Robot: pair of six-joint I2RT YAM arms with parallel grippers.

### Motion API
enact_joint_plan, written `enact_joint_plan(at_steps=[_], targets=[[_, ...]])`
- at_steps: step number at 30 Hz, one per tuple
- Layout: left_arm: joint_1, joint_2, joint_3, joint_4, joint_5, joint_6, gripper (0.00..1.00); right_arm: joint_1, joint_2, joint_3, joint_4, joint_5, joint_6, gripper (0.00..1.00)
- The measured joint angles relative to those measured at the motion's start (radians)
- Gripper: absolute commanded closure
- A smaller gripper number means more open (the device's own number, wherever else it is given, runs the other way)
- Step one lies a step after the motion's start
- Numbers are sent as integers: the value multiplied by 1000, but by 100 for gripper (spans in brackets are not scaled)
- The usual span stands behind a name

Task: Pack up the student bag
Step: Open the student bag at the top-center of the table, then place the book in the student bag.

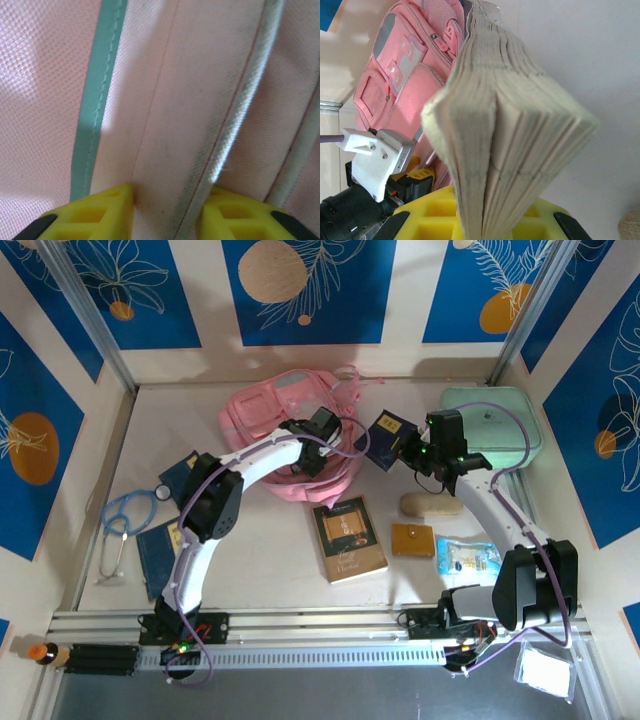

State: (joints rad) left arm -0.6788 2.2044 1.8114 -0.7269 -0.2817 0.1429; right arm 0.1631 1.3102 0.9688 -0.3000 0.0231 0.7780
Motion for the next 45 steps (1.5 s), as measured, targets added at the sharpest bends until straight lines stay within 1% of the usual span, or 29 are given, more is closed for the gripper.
enact_joint_plan(at_steps=[3,8,12,18,23,27,30,33,37,41,45], targets=[[-1,0,0,1,8,-3,76,-2,-13,-7,-3,5,-1,100],[0,-43,-46,51,19,-7,92,-23,-28,-7,-19,23,-14,100],[0,-107,-91,94,19,-13,100,-55,-66,-18,-34,30,-23,100],[0,-230,-169,165,14,-29,100,-77,-140,-59,-36,16,-31,100],[0,-375,-293,319,-32,-40,100,-71,-172,-92,-17,-72,-26,100],[3,-445,-351,428,-81,-39,100,-50,-179,-113,24,-130,2,100],[6,-462,-363,479,-93,-39,100,-23,-181,-127,35,-145,24,100],[6,-461,-363,496,-93,-39,100,3,-191,-130,28,-131,35,100],[6,-461,-362,499,-96,-39,100,-3,-214,-130,25,-130,35,100],[6,-461,-357,498,-97,-40,100,-3,-188,-133,71,-187,75,100],[6,-461,-331,481,-97,-40,100,43,-121,-158,167,-241,151,100]])
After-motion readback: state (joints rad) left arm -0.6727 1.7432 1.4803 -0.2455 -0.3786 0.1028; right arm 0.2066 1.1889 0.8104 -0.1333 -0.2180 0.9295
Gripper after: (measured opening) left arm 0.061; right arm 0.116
